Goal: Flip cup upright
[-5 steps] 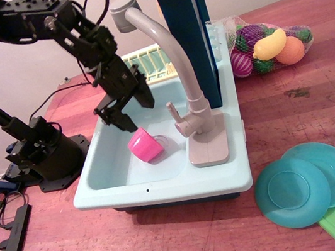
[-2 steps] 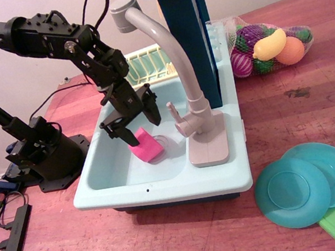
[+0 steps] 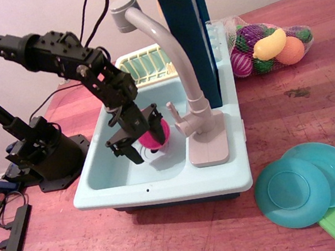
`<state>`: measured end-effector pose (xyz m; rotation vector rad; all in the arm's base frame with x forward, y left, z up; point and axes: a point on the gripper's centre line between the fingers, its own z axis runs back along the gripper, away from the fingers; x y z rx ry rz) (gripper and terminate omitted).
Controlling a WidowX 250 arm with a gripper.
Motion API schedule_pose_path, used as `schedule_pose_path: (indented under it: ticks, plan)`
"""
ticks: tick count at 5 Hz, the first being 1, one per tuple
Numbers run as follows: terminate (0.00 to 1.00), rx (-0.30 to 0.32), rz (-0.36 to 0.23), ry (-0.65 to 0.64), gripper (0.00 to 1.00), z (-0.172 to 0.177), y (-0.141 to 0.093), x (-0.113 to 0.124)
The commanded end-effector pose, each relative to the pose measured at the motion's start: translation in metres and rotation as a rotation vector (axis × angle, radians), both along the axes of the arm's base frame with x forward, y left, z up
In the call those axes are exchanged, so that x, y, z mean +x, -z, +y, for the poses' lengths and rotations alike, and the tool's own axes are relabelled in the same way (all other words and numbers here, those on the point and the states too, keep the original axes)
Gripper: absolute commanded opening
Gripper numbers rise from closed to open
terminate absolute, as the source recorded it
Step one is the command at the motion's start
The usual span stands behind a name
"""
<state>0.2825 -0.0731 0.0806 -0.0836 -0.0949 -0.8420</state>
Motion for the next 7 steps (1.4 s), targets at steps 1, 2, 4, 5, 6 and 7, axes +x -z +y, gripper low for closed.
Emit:
schedule_pose_path:
  ticks: [1, 2, 4, 5, 6, 7]
  plan:
    - [0.0, -0.014, -0.039, -0.017, 0.0, -0.003, -0.012, 0.002]
    - [0.0, -0.004, -0.078, -0.041, 0.0, 0.003, -0.028, 0.005]
    - [0.0, 0.011, -0.16, -0.07, 0.0, 0.01, -0.067, 0.018]
    - [0.0, 0.01, -0.149, -0.133, 1.0, 0.012, -0.069, 0.01]
    - [0.0, -0.001, -0.123, -0.159, 1.0, 0.008, -0.061, -0.001]
    - [0.0, -0.006, -0.072, -0.178, 1.0, -0.003, -0.056, -0.02]
